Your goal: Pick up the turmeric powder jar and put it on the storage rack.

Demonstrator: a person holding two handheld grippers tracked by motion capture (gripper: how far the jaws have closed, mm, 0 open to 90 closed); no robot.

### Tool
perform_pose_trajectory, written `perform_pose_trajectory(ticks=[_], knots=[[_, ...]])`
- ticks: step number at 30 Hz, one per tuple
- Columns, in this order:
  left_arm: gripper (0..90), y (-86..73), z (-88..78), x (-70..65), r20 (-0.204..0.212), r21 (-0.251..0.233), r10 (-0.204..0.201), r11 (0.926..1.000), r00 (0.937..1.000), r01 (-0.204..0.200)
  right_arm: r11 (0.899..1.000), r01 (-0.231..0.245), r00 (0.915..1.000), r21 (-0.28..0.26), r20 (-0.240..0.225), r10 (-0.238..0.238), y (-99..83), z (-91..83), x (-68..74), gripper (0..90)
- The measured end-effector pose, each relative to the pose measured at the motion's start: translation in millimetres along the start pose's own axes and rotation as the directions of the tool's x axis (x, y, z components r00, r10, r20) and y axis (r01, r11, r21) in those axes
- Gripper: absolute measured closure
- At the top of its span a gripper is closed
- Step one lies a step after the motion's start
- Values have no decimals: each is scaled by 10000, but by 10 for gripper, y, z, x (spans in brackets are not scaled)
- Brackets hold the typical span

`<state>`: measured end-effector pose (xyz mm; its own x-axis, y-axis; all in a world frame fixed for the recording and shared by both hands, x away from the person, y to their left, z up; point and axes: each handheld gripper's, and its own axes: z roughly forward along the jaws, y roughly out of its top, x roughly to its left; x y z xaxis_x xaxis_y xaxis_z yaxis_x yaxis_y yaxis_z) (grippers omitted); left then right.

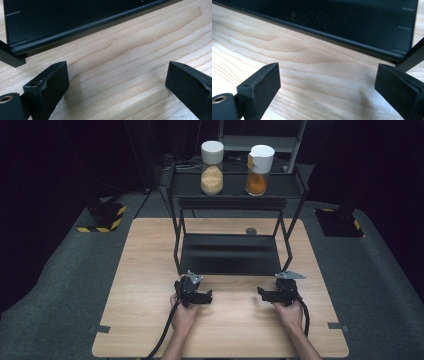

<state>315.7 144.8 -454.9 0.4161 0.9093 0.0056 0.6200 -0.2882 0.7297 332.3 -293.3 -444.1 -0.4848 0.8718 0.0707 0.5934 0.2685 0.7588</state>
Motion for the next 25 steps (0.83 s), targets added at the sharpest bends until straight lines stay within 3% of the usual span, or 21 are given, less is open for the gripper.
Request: perform_pose_trajectory(ticks=[5,11,13,25], knots=[[51,0,0,0,2,2,2,10000,10000,-2,9998,-50,9999,193,105,48,-45,69,17,56],[51,0,0,1,2,1,-8,10000,10000,8,9989,370,9986,292,376,-381,-44,83,94,56],[51,0,0,5,18,1,-10,10000,10000,10,9967,675,9947,445,744,-707,-29,97,182,37],[31,14,7,27,153,66,125,9999,9998,-126,9970,599,9956,494,691,-632,-17,102,162,33]])
